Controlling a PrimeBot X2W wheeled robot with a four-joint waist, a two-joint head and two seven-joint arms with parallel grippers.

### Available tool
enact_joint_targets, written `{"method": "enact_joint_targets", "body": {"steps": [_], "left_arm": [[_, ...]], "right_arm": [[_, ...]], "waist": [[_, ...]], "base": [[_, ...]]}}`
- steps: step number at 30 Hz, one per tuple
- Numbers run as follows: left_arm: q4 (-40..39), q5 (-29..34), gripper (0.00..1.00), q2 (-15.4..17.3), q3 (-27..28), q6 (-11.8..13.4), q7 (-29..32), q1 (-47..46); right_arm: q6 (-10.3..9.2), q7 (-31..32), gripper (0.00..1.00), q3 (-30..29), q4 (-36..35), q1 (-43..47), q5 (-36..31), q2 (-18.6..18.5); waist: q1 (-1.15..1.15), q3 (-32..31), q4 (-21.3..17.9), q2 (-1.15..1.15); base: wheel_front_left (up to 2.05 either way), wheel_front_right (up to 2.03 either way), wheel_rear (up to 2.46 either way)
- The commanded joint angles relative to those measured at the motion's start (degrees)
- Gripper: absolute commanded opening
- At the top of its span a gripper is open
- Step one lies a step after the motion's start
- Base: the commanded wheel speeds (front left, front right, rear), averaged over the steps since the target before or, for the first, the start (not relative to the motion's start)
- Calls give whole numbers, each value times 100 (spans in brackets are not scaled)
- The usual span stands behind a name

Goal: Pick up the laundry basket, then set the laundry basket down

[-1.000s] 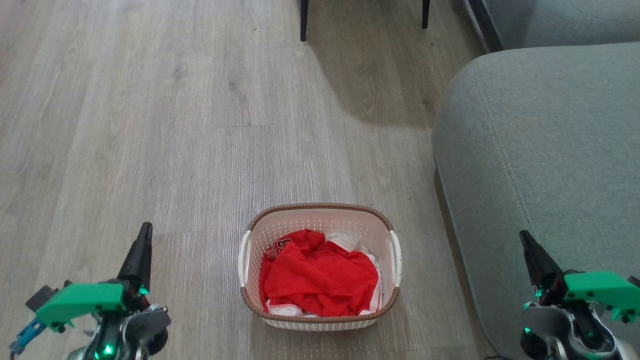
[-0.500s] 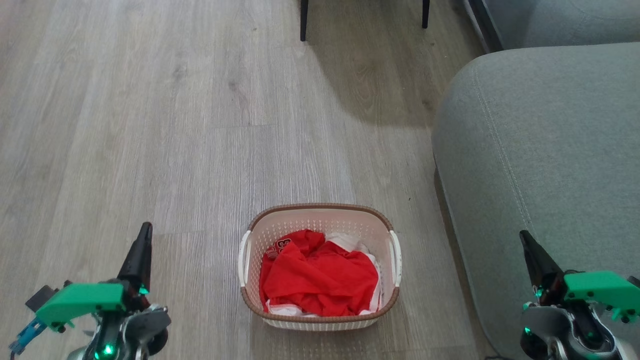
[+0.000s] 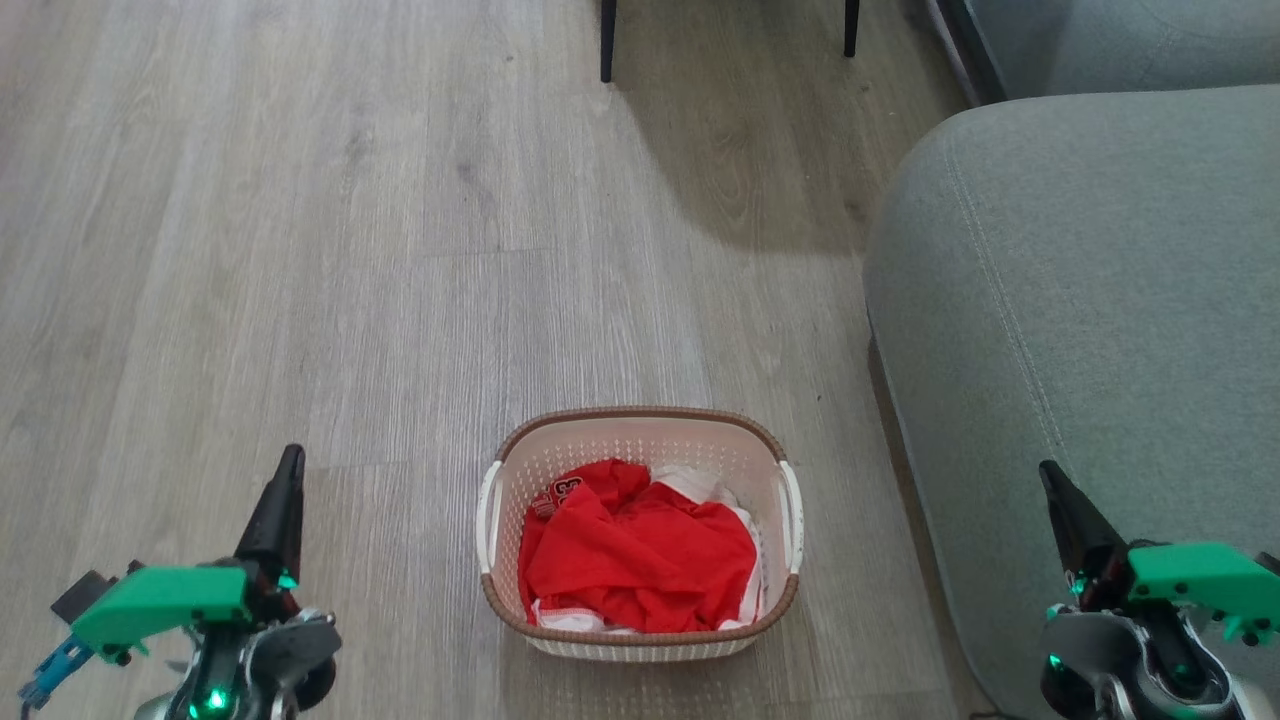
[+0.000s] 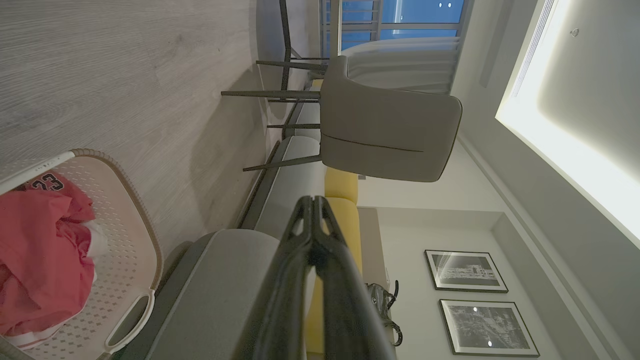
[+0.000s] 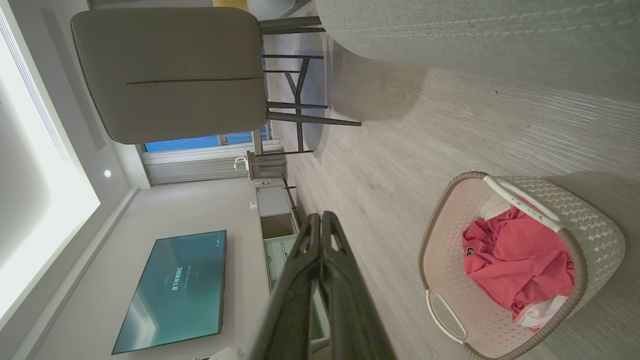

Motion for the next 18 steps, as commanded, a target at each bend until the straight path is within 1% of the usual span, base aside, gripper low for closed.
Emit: {"method": "enact_joint_targets", "body": {"steps": [1, 18], "left_arm": [[-171, 14, 0, 39, 205, -39, 17, -318], [-171, 14, 0, 39, 205, -39, 17, -318]], "right_arm": [[16, 41, 0, 102, -180, -280, -57, -41], [16, 41, 0, 102, -180, -280, -57, -41]], "waist": [[0, 0, 0, 0], [0, 0, 0, 0]], "base": [[0, 0, 0], [0, 0, 0]]}}
